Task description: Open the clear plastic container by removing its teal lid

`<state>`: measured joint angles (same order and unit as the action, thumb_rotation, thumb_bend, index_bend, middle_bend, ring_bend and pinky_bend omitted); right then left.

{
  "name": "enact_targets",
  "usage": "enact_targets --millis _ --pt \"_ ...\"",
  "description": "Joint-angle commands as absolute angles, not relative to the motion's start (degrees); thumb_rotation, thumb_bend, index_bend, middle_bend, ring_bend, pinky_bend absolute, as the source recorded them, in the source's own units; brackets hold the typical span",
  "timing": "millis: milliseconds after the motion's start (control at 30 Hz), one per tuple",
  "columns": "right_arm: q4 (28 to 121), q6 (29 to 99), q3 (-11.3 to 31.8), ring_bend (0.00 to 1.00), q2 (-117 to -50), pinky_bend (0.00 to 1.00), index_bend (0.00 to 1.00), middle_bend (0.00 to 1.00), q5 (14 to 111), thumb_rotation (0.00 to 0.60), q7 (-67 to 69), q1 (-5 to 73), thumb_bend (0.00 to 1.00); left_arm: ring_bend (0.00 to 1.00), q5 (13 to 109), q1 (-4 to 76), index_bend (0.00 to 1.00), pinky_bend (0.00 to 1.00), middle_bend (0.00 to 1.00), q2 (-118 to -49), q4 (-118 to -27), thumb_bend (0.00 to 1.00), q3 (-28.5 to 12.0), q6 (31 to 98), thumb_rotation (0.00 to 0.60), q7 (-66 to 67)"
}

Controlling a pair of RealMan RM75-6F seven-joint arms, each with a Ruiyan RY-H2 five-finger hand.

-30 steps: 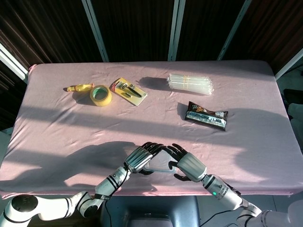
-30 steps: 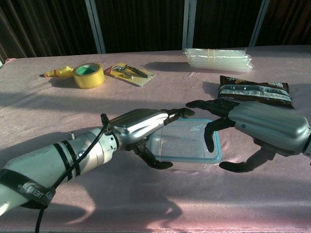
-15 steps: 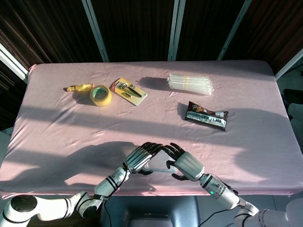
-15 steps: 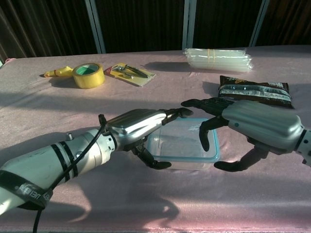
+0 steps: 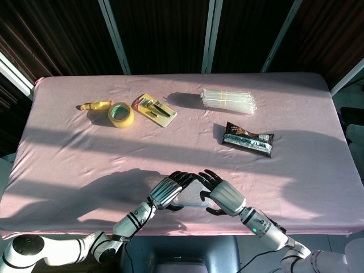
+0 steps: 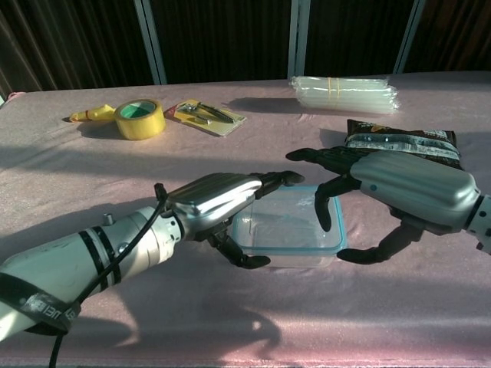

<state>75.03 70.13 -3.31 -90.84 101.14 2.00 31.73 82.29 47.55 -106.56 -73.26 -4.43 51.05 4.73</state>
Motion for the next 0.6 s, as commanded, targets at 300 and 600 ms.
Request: enact_targets --millis 300,600 --pt "75.3 69.7 -3.2 0.0 -90.8 0.0 0.65 0.1 100.9 0.6 1.4 32.2 0.39 0.22 82.5 47.5 0.0 0.29 0.27 -106.3 -73.7 0.26 -4.3 51.1 0.6 4.6" --pt "75.1 70.6 -2.3 0.0 -91.0 0.0 0.65 0.11 100.9 0.6 0.3 32.5 0.39 0.22 82.7 47.4 0.0 0.29 0.27 -106.1 -74.0 0.26 -4.1 51.0 0.6 4.6"
